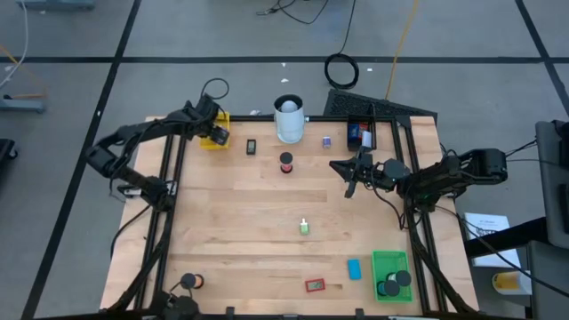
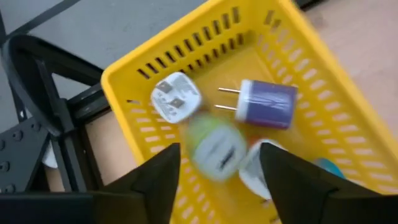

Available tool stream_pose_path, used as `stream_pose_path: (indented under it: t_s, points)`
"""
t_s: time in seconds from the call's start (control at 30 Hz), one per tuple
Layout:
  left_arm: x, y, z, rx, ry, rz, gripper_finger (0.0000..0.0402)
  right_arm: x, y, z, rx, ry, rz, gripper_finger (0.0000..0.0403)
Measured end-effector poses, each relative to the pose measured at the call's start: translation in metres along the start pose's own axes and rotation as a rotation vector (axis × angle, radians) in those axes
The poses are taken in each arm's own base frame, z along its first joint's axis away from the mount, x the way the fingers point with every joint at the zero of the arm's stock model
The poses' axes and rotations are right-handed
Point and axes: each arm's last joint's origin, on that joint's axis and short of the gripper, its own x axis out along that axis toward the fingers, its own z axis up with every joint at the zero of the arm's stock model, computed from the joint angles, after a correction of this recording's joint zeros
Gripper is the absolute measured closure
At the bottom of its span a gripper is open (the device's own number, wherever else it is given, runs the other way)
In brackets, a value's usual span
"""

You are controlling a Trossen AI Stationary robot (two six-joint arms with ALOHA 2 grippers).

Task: Pick & Place Office items
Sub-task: Put the green charger adapter into the yellow bin, then put the blue timer into the black bin

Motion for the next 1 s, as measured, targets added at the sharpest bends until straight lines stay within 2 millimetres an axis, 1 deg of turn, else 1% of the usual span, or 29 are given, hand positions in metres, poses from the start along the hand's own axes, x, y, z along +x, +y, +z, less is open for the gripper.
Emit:
stream_pose_path:
  t_s: [0.1,0.17,0.27,0.33,0.43,0.53,0.73,0.87,0.93,1.0]
  points:
    - [-0.007,0.002,-0.001,0.021,-0.005,0.002,0.0141,0.0,0.0,0.0,0.0,0.0,0.0,0.0385]
    - [-0.015,0.004,-0.001,0.028,-0.022,0.003,0.0128,0.0,0.0,0.0,0.0,0.0,0.0,0.0385]
    - [-0.03,0.007,-0.003,0.035,-0.046,-0.01,0.0122,0.0,0.0,0.0,0.0,0.0,0.0,0.0385]
    - [-0.04,0.006,-0.003,0.034,-0.071,-0.05,0.0128,0.0,0.0,0.0,0.0,0.0,0.0,0.0385]
    - [-0.056,-0.001,-0.005,0.056,-0.132,-0.134,0.0159,0.0,0.0,0.0,0.0,0.0,0.0,0.0385]
    - [-0.063,-0.015,-0.016,0.104,-0.219,-0.207,0.0207,0.0,0.0,0.0,0.0,0.0,0.0,0.0385]
    - [-0.059,-0.043,-0.055,0.201,-0.475,-0.405,0.0306,0.0,0.0,0.0,-0.001,0.001,0.0,0.0385]
    - [-0.053,-0.057,-0.079,0.226,-0.658,-0.578,0.0355,0.0,0.0,0.0,-0.001,0.001,0.0,0.0385]
    - [-0.052,-0.062,-0.088,0.213,-0.682,-0.702,0.0372,0.0,0.0,0.0,-0.001,0.001,0.0,0.0385]
    - [-0.052,-0.066,-0.093,0.227,-0.675,-0.79,0.0384,0.0,0.0,0.0,-0.003,0.002,0.002,0.0385]
